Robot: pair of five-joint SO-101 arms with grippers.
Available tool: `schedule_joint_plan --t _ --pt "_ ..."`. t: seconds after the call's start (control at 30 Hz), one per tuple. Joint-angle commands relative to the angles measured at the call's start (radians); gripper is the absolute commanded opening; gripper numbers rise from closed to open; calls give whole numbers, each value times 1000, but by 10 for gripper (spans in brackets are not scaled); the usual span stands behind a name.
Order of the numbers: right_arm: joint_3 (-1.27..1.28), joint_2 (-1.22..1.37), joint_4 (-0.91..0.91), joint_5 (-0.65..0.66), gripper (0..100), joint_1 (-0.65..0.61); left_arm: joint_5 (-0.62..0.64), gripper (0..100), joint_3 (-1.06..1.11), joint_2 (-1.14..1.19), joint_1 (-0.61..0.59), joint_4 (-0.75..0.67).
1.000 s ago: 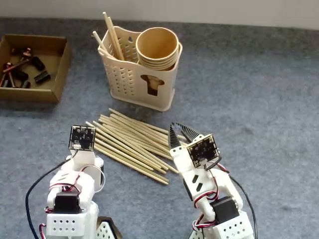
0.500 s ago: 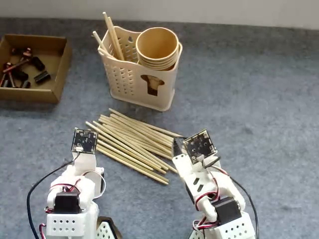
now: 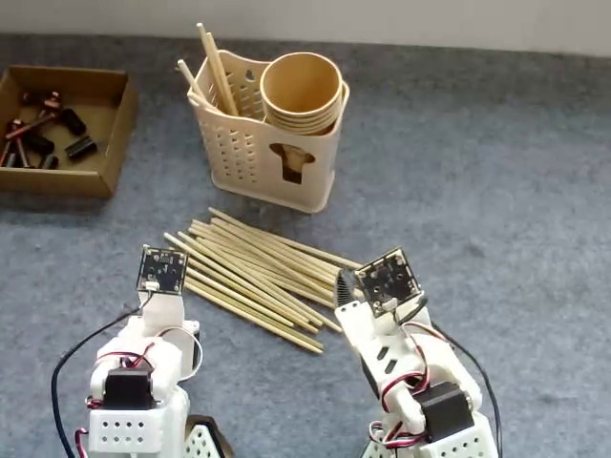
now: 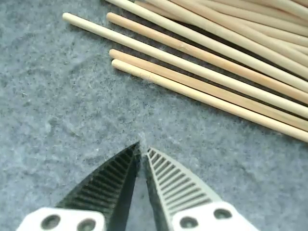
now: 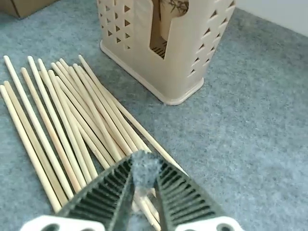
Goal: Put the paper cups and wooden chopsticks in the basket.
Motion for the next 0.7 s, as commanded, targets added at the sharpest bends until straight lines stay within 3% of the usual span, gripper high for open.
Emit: schedule_joint_plan --t 0.0,0.5,0.67 --pt "-44 -8 5 6 9 7 -5 6 19 -4 -13 8" --pt "-173 4 117 17 10 7 -5 6 19 -4 5 8" --pt "-183 4 131 77 10 7 -5 6 19 -4 5 8"
